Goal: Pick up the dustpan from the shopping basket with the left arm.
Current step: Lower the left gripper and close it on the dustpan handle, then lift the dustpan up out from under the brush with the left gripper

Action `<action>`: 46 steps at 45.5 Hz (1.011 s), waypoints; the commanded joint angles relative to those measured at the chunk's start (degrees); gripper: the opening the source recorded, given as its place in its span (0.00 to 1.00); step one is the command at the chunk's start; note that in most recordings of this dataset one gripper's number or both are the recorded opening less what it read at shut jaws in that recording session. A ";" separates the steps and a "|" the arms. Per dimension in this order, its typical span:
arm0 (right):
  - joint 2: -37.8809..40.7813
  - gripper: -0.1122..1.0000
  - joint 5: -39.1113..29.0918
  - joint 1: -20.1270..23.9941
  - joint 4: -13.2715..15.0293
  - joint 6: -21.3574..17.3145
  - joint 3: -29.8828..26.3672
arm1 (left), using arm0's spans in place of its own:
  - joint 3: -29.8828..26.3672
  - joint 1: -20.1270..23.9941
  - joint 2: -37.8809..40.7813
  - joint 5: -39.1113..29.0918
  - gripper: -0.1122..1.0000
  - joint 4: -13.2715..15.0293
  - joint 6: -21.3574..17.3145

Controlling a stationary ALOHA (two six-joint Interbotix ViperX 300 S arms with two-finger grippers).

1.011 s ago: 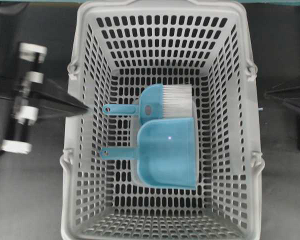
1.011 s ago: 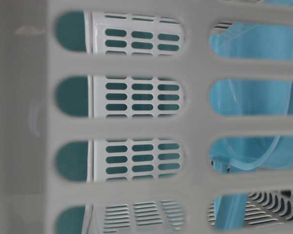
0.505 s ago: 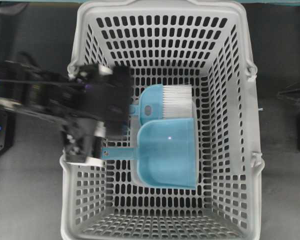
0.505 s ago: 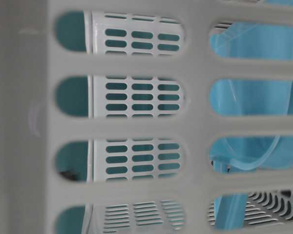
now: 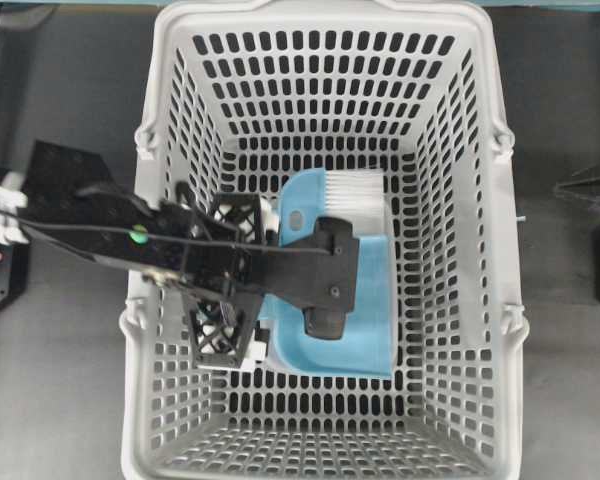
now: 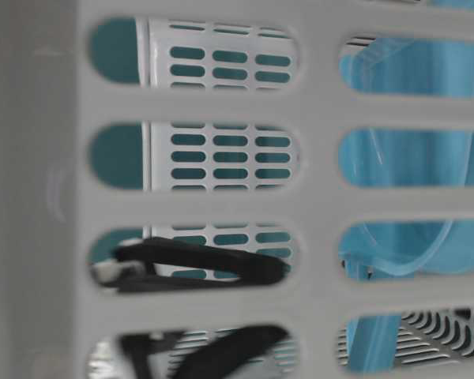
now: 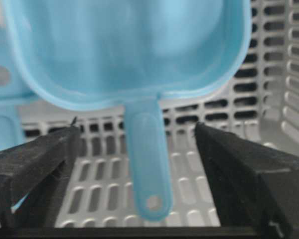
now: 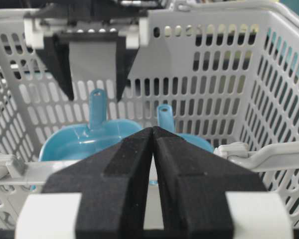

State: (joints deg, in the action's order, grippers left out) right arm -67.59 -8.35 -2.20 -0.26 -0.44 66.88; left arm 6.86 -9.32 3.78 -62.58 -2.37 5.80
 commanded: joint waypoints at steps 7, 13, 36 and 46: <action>0.35 0.10 0.35 -0.18 -0.26 -0.09 0.00 | 3.43 -0.88 0.97 3.34 0.90 -0.18 2.29; 0.26 0.10 0.70 -0.18 -0.18 -0.09 0.35 | 6.33 -0.70 1.58 6.33 0.89 -0.18 2.72; 0.35 0.10 1.32 -0.18 -0.44 -0.18 1.05 | 6.33 0.00 -2.20 9.93 0.35 -0.18 1.85; 0.26 0.10 1.14 -0.18 -0.44 -0.18 1.14 | 1.67 1.23 -8.09 9.84 0.35 -0.18 2.02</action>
State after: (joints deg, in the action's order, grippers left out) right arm -67.59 -7.65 -2.20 -0.53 -0.53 68.38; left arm 11.51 -8.61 -0.79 -53.00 -2.37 7.73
